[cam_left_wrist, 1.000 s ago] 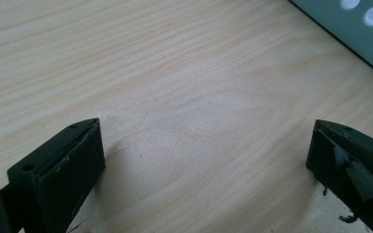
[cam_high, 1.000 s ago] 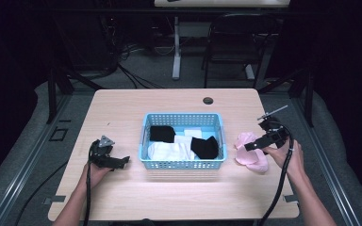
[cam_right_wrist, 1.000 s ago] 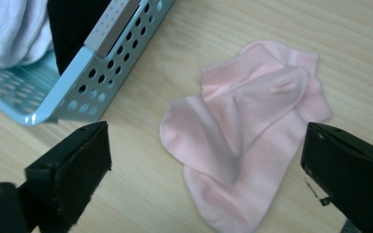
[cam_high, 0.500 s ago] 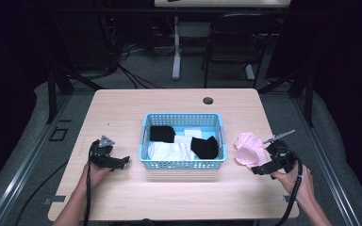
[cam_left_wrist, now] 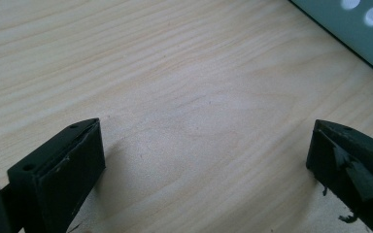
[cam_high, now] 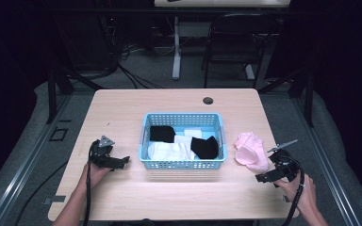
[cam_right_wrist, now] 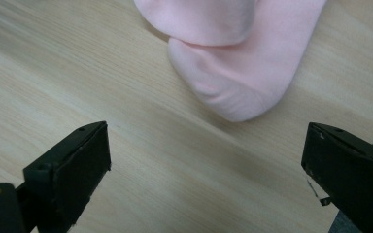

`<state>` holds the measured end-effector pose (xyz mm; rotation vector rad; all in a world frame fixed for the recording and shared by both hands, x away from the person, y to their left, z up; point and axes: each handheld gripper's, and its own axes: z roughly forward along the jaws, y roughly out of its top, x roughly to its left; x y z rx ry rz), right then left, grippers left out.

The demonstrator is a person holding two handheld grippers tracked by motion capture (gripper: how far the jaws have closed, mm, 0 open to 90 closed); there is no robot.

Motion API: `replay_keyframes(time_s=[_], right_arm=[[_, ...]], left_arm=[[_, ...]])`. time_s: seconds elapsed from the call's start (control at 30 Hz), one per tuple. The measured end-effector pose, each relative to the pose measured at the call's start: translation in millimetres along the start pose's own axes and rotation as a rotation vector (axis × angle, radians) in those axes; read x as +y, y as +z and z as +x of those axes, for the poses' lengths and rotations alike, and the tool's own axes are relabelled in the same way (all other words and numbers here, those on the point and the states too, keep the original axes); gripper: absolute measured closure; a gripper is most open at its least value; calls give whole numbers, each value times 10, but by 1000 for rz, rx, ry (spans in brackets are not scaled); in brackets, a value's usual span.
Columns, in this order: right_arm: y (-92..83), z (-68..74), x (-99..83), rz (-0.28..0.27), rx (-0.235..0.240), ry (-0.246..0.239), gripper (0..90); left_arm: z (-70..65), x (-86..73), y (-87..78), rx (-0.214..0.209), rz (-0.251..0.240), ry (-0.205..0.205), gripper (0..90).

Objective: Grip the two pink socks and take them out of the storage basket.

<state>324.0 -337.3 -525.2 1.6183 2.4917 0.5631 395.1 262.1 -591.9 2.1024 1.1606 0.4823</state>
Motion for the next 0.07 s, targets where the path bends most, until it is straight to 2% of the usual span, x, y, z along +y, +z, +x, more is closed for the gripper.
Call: replay_keyframes(time_s=[0.07], right_arm=[[15, -27, -3, 18, -4, -2, 33]], left_arm=[[0, 0, 0, 0, 0, 0, 2]])
